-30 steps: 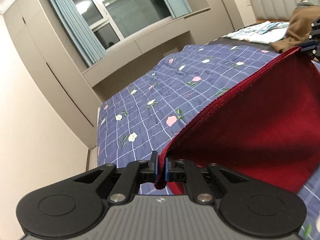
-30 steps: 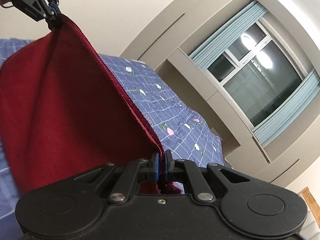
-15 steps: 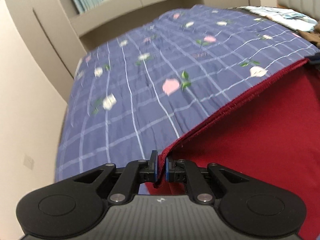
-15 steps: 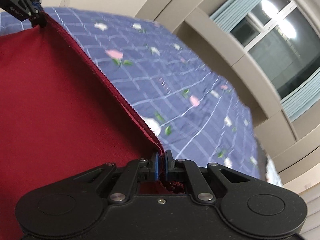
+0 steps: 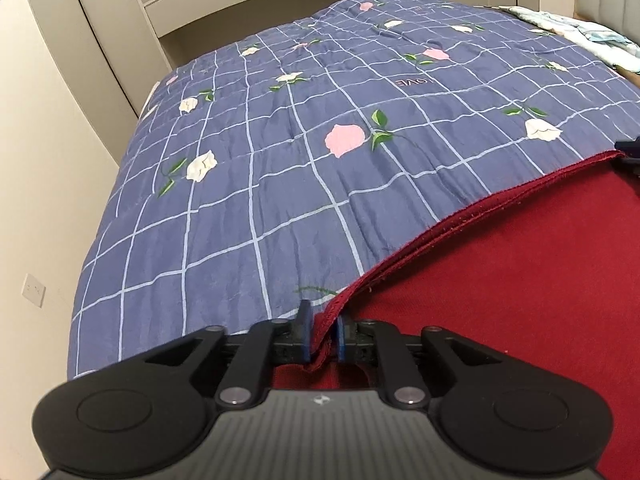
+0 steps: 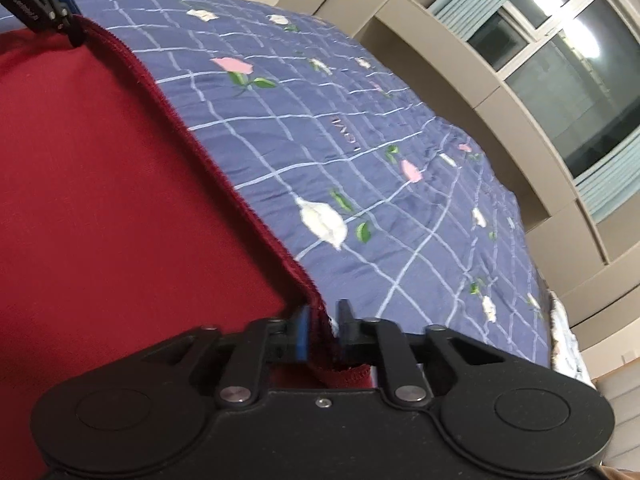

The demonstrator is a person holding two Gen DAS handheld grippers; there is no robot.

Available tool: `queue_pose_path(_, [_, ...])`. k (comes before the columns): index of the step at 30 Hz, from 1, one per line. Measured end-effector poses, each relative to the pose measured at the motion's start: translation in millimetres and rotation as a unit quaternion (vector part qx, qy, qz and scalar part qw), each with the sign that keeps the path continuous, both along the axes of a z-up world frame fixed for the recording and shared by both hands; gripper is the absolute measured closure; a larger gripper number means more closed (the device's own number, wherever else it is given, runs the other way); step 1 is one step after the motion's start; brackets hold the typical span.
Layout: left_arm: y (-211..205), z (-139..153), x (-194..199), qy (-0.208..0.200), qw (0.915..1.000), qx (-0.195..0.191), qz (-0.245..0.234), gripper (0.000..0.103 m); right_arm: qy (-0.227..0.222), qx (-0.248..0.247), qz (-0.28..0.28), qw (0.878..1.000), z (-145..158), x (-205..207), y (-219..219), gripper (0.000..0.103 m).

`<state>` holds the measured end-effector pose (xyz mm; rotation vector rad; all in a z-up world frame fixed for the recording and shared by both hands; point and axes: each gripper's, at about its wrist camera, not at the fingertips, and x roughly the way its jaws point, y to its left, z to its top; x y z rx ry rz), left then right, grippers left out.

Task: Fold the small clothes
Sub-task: 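Lower the hem onto the sweater and open both grippers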

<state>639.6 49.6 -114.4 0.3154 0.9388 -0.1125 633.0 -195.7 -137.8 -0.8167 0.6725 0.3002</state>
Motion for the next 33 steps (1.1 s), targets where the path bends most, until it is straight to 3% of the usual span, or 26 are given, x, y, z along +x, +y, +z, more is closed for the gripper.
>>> queue_pose_path(1, [0.2,1.4,-0.2,-0.002,0.9999,0.009,0.007,0.049,-0.005,0.004,-0.007,1.000,1.9,0.1,-2.3,0.065])
queue_pose_path(2, [0.6,3.8,-0.4,-0.010,0.9995,0.023,0.020,0.034,-0.011,0.008,-0.015,1.000,4.0,0.5,-5.1,0.046])
queue_pose_path(3, [1.7,5.9,-0.8,-0.017,0.9987,0.034,0.034,0.011,-0.018,0.012,-0.025,0.999,6.7,0.9,-8.6,0.027])
queue_pose_path(4, [4.0,8.4,-1.0,-0.020,0.9980,0.037,0.047,0.006,-0.030,0.017,-0.037,0.999,9.3,0.4,-12.8,0.021])
queue_pose_path(6, [12.1,14.4,-1.5,-0.012,0.9979,0.014,0.063,0.006,-0.048,0.032,-0.067,0.996,15.2,0.9,-24.0,0.012])
queue_pose_path(11, [25.1,26.8,-4.8,0.002,0.9939,-0.035,0.105,0.002,-0.061,0.095,-0.135,0.984,33.0,-2.1,-49.7,0.010])
queue_pose_path(16, [14.4,35.3,-16.0,-0.007,0.9940,-0.051,0.096,0.001,-0.065,0.138,-0.110,0.982,42.3,-25.6,-45.8,0.004])
queue_pose_path(21, [-7.5,20.2,-19.9,-0.004,0.9963,-0.039,0.077,0.001,-0.057,0.117,-0.066,0.989,33.3,-33.0,-25.0,0.002])
queue_pose_path(25, [-10.2,0.2,-15.1,0.007,0.9952,-0.033,0.091,0.000,-0.053,0.089,-0.078,0.992,18.5,-22.1,-20.2,0.002])
queue_pose_path(29, [1.3,-8.6,-11.0,0.011,0.9898,-0.076,0.120,0.000,-0.058,0.071,-0.121,0.988,-0.7,-5.5,-30.5,0.001])
queue_pose_path(33, [17.5,-15.6,-3.9,0.026,0.9802,-0.125,0.151,0.000,-0.060,0.112,-0.155,0.980,-6.5,1.6,-43.6,0.001])
